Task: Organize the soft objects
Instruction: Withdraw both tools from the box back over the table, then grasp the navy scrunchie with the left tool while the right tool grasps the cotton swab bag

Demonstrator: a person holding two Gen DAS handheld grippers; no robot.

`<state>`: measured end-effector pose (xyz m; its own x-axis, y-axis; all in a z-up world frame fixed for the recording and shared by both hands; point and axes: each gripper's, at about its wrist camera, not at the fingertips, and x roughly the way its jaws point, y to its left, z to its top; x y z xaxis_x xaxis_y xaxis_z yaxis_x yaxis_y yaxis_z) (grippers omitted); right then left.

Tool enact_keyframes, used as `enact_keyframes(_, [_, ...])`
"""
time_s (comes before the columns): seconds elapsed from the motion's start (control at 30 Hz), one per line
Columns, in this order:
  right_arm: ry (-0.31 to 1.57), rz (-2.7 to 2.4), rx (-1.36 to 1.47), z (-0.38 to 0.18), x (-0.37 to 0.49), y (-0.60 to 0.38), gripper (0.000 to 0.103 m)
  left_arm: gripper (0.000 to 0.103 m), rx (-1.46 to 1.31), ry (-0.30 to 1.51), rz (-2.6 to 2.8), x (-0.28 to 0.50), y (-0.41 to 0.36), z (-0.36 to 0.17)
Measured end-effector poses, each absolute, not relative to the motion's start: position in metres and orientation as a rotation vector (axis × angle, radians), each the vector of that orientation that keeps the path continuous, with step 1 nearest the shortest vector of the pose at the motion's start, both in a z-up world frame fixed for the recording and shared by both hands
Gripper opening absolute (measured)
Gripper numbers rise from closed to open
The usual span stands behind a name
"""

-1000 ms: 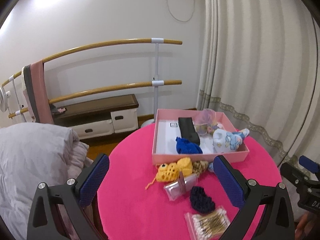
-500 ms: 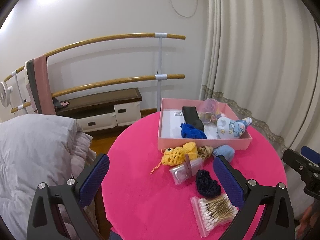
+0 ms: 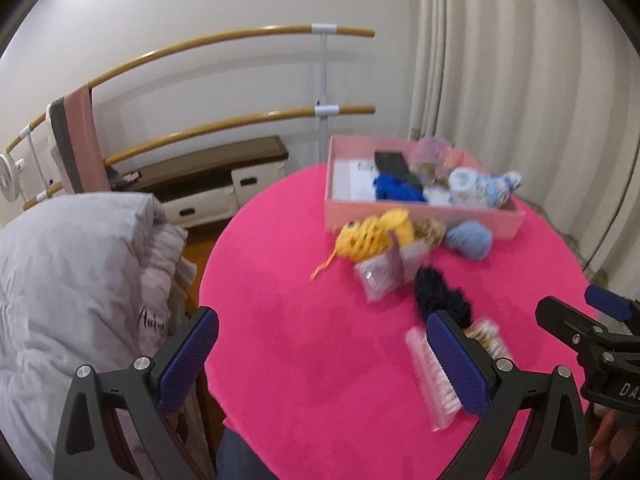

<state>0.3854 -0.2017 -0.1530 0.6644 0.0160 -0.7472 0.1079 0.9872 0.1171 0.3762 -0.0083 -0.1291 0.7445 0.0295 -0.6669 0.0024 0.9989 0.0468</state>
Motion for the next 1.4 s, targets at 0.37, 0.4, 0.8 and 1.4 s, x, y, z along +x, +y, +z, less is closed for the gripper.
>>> enact_keyframes(0.37, [0.958,0.035,0.14,-0.198,0.402,-0.168,0.103,0.103,0.044,0.792,0.078,0.395,0.007,-0.161])
enact_keyframes(0.4, [0.971,0.042,0.142,-0.203,0.404,-0.167,0.102,0.103,0.045,0.797,0.086,0.397,0.008,-0.164])
enact_keyframes(0.8, [0.995,0.051,0.063,-0.228,0.412,-0.163,0.067,0.103,0.057,0.836,0.088,0.416,0.007,-0.184])
enact_keyframes(1.4, [0.973,-0.034,0.094,-0.22,0.399,-0.225,0.067,0.103,0.037,0.901,-0.116,0.446,-0.054,-0.198])
